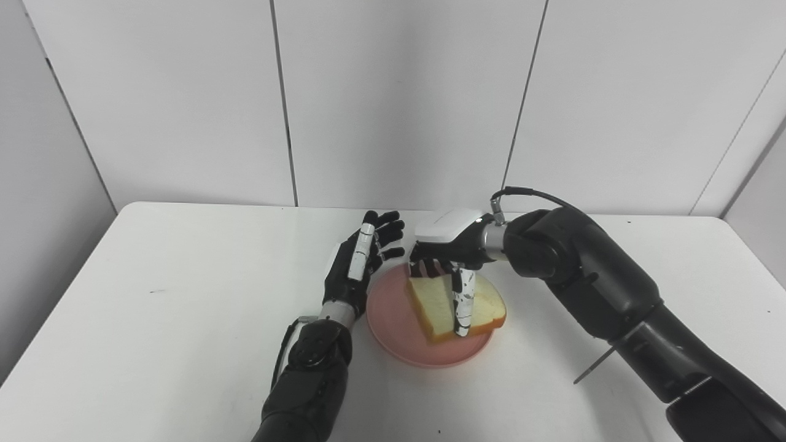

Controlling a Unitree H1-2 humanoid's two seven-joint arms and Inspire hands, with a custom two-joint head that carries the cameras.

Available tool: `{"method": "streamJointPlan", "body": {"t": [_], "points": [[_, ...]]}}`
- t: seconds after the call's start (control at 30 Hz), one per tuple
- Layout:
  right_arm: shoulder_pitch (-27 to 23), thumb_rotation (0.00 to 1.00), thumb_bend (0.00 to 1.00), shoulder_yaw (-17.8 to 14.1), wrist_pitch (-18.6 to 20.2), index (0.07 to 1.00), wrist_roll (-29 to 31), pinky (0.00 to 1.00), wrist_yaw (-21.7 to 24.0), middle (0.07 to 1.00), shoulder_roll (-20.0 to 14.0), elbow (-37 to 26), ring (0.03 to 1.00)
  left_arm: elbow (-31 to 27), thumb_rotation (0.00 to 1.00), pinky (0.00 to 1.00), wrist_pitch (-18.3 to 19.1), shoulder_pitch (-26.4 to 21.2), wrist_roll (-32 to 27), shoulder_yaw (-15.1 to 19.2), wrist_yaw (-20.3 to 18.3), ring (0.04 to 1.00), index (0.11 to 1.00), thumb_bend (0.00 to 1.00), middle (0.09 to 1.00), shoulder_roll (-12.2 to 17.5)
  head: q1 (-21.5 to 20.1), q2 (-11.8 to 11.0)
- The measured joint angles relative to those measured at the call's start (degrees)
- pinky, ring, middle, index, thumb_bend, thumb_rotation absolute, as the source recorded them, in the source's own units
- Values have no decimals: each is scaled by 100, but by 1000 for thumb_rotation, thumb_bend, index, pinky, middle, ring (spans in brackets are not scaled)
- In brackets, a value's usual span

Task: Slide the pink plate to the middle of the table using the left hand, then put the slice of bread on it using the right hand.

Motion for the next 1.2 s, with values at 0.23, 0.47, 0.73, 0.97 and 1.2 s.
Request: {"method": "streamJointPlan", "body": {"t": [0.23,0.47,0.73,0.97,1.2], "points": [[19,196,872,79,-6,639,-78,576,-197,685,153,43,659,11,908,682,-10,6,81,0,12,796,602,752,749,-3,18,9],[20,198,872,186,-56,629,-103,608,-274,695,175,154,687,28,905,694,-23,2,77,27,10,806,607,755,757,-7,9,9],[20,224,878,186,-55,644,-99,600,-270,707,176,168,693,85,911,691,-83,-12,80,24,9,805,616,746,772,-3,-9,26],[20,261,949,186,-44,684,-100,657,-222,756,171,155,742,79,908,687,-83,-12,78,34,8,798,645,755,752,-3,-26,18],[18,367,1000,166,-43,782,-97,861,-179,850,104,-40,873,76,909,696,-76,-12,80,29,8,800,698,776,773,-2,-53,18]]}}
